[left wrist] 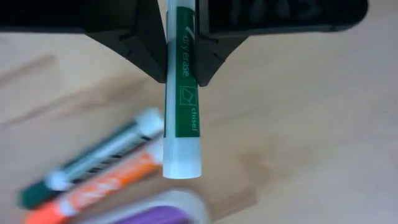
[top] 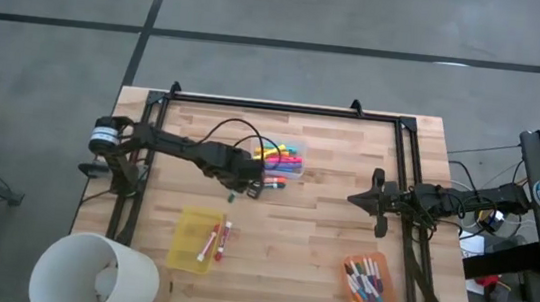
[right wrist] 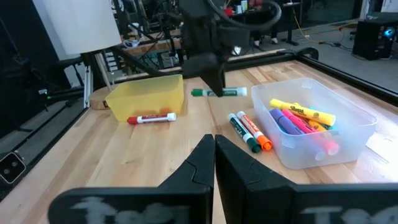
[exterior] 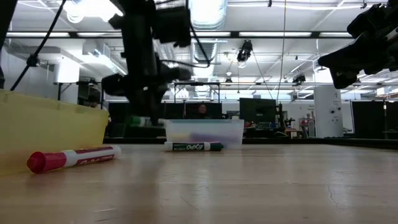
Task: Pick & Place Markers
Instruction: Put the green marker pen into the yellow bin
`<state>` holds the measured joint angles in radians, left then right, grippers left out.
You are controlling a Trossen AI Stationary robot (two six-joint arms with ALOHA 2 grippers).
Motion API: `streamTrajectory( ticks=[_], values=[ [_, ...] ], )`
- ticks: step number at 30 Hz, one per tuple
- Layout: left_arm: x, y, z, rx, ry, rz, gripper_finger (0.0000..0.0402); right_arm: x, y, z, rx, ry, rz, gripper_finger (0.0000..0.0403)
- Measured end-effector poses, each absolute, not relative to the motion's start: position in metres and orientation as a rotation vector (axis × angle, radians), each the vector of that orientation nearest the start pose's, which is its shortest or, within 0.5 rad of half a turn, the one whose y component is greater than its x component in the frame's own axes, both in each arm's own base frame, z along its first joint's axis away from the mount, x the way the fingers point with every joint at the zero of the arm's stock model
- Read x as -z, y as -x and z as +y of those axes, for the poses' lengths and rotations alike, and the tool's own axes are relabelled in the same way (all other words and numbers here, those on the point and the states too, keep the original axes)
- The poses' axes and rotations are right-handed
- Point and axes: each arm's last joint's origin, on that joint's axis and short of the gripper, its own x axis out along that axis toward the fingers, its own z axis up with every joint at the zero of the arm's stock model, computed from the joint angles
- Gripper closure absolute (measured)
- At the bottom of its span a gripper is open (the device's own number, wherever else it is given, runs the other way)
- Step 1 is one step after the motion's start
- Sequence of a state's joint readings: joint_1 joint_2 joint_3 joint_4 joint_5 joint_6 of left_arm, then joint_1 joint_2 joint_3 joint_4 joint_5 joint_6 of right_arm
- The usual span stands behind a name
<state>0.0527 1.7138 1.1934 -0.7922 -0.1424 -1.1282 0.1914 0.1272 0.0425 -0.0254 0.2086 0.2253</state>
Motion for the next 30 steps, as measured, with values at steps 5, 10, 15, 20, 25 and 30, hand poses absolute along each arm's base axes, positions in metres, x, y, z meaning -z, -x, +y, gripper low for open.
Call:
streamTrajectory(
  ticks=[5, 10, 15, 20, 25, 30],
  values=[
    [-0.229, -0.331, -0.001, -0.864, 0.910, 1.066, 0.0357, -0.166, -0.102, 0.014, 0.029, -0.203, 0.105, 0.0394],
    [-0.251, -0.328, -0.033, -0.874, 0.911, 1.094, 0.0357, -0.166, -0.102, 0.014, 0.029, -0.203, 0.105, 0.0394],
    [-0.258, -0.321, -0.072, -0.857, 0.933, 1.099, 0.0357, -0.166, -0.102, 0.014, 0.029, -0.203, 0.105, 0.0394],
    [-0.257, -0.306, -0.107, -0.893, 0.950, 1.129, 0.0357, -0.166, -0.102, 0.014, 0.029, -0.203, 0.105, 0.0394],
    [-0.256, -0.291, -0.132, -0.952, 0.977, 1.129, 0.0357, -0.166, -0.102, 0.014, 0.029, -0.203, 0.105, 0.0394],
    [-0.255, -0.285, -0.144, -0.977, 0.991, 1.107, 0.0357, -0.166, -0.102, 0.014, 0.029, -0.203, 0.105, 0.0394]
  ],
)
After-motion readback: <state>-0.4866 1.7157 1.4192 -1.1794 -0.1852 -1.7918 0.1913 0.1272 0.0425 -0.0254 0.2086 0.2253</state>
